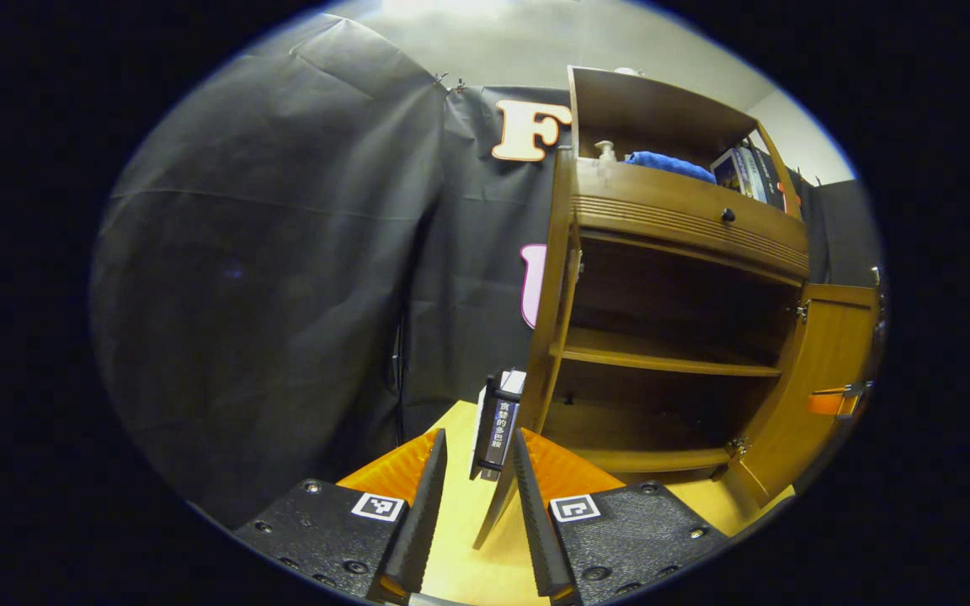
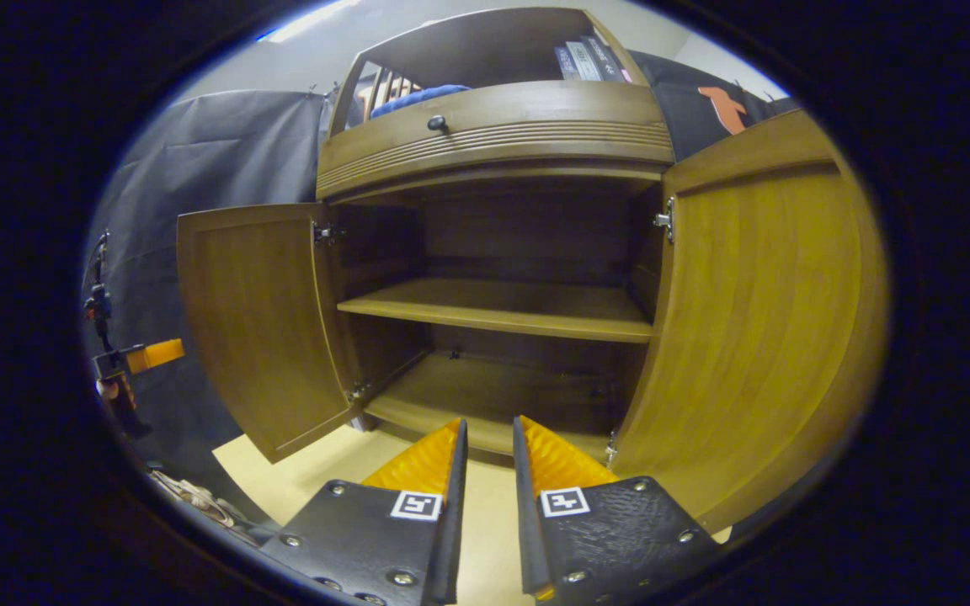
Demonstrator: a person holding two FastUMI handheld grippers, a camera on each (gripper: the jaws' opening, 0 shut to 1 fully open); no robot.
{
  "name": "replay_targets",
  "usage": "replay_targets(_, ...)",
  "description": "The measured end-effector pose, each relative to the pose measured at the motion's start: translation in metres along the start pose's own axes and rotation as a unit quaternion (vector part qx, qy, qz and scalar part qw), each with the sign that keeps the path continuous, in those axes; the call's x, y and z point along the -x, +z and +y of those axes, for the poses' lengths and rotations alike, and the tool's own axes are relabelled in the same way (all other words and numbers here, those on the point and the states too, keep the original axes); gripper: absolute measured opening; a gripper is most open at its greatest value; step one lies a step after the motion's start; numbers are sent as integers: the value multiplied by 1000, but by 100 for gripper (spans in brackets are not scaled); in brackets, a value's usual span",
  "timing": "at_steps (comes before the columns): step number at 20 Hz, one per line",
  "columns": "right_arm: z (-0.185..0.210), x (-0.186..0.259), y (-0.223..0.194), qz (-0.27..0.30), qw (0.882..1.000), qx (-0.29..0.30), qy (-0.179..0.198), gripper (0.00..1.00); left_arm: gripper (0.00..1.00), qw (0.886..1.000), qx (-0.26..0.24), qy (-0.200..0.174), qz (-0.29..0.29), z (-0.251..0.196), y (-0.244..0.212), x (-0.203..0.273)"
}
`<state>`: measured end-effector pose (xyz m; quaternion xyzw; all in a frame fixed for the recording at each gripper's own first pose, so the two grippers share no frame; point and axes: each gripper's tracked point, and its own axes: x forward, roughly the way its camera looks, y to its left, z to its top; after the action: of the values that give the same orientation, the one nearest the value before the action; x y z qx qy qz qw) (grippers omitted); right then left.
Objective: Open the right door of the double-door shoe cabinet with the right hand, and open the left door with the left hand.
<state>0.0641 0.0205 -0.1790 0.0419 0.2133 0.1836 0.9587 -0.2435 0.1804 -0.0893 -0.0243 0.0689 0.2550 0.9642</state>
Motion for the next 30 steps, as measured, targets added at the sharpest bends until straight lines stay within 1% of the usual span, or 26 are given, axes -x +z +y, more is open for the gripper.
replay_targets(1,1,0,1,-2,1000,-1,2,28,56,1000,7,-4,-7,-7,7,5)
replay_targets(3,1,2,4,-6,1000,-2,5,29,42,999,22,-11,-22,-23,18,6)
replay_targets(4,1,3,6,-8,1000,-2,5,28,41,999,24,-15,-29,-30,25,5)
replay_targets(7,-5,6,10,-15,1000,-4,2,28,42,998,23,-29,-40,-48,42,4)
replay_targets(8,-7,7,12,-18,1000,-3,0,33,42,998,21,-38,-44,-56,47,6)
replay_targets(9,-11,8,13,-20,1000,-3,-4,28,42,998,16,-44,-48,-61,51,5)
replay_targets(10,-14,9,16,-23,1000,-4,-7,28,49,998,11,-47,-49,-67,54,4)
replay_targets(12,-19,11,20,-30,999,-6,-12,28,49,997,1,-57,-48,-80,58,2)
replay_targets(18,-31,19,36,-51,998,-2,-29,28,49,992,-15,-116,-53,-140,72,-12)
replay_targets(19,-32,21,38,-54,998,-2,-30,33,49,990,-12,-129,-54,-152,74,-16)
replay_targets(20,-32,23,40,-56,998,-3,-31,33,49,988,-12,-141,-56,-163,76,-20)
replay_targets(21,-35,25,43,-60,998,-5,-36,29,49,987,-13,-149,-57,-171,78,-25)
replay_targets(22,-36,27,47,-65,997,-7,-39,33,49,986,-15,-156,-58,-178,80,-30)
replay_targets(23,-37,28,50,-69,997,-8,-41,28,49,985,-15,-165,-57,-187,76,-35)
replay_targets(24,-38,29,54,-73,996,-7,-45,29,49,983,-12,-173,-55,-197,75,-40)
replay_targets(25,-40,30,57,-77,996,-6,-50,29,49,983,-9,-178,-54,-204,76,-45)
replay_targets(26,-42,31,62,-82,995,-5,-55,29,49,983,-8,-174,-55,-209,78,-51)
replay_targets(28,-45,34,69,-91,994,-4,-66,29,49,984,-14,-168,-59,-219,81,-65)
replay_targets(30,-48,35,77,-98,992,-5,-75,29,49,983,-21,-172,-61,-236,86,-76)
